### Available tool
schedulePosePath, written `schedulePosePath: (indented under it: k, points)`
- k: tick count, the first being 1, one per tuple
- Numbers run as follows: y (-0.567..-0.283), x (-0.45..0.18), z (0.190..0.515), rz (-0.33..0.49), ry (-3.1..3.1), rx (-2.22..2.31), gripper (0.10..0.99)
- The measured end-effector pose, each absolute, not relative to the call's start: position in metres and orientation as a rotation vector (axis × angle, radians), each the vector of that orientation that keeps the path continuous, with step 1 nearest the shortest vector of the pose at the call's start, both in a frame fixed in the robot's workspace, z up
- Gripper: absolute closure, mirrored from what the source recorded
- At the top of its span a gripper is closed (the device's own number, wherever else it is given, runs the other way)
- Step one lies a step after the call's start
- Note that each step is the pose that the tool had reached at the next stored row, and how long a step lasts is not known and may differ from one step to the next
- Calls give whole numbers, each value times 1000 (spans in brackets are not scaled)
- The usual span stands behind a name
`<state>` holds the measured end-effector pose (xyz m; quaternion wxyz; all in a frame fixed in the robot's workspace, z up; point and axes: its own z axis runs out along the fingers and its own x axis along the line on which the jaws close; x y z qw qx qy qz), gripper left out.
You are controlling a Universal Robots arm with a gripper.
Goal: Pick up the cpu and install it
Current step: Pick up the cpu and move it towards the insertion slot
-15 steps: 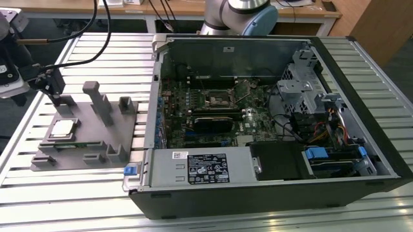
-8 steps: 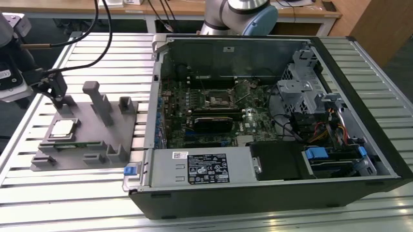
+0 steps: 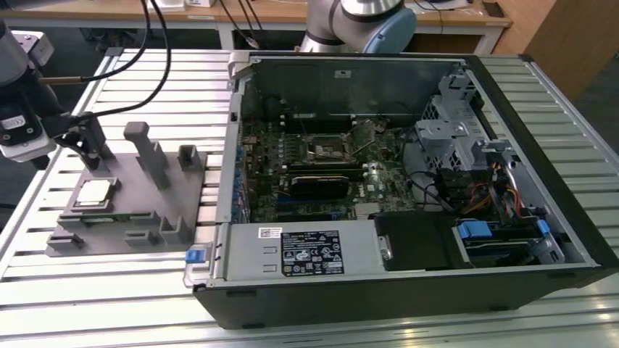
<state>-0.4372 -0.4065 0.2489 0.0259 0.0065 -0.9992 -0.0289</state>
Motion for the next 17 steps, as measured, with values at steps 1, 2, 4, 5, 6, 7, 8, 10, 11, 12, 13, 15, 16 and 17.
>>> schedulePosePath:
  k: [1, 2, 4, 5, 6, 7, 8, 10, 11, 12, 13, 15, 16, 17]
  points:
    - [-407, -437, 248, -89, -3089, 20, 325]
    - [-408, -438, 246, -89, -3091, 20, 325]
    - [-409, -438, 243, -89, -3094, 21, 325]
    - [-409, -438, 242, -90, -3095, 21, 325]
    - [-410, -438, 240, -90, -3098, 21, 325]
    - [-410, -438, 239, -90, -3100, 21, 325]
    - [-411, -438, 238, -90, -3102, 21, 325]
    - [-412, -438, 235, -90, -3106, 21, 325]
    - [-412, -439, 234, -90, -3108, 21, 325]
    - [-412, -439, 232, -90, -3109, 21, 325]
    - [-412, -439, 230, -90, -3111, 21, 325]
    - [-412, -439, 227, -90, -3112, 22, 325]
    - [-412, -439, 225, -90, -3112, 22, 325]
    - [-412, -438, 223, -90, -3113, 22, 325]
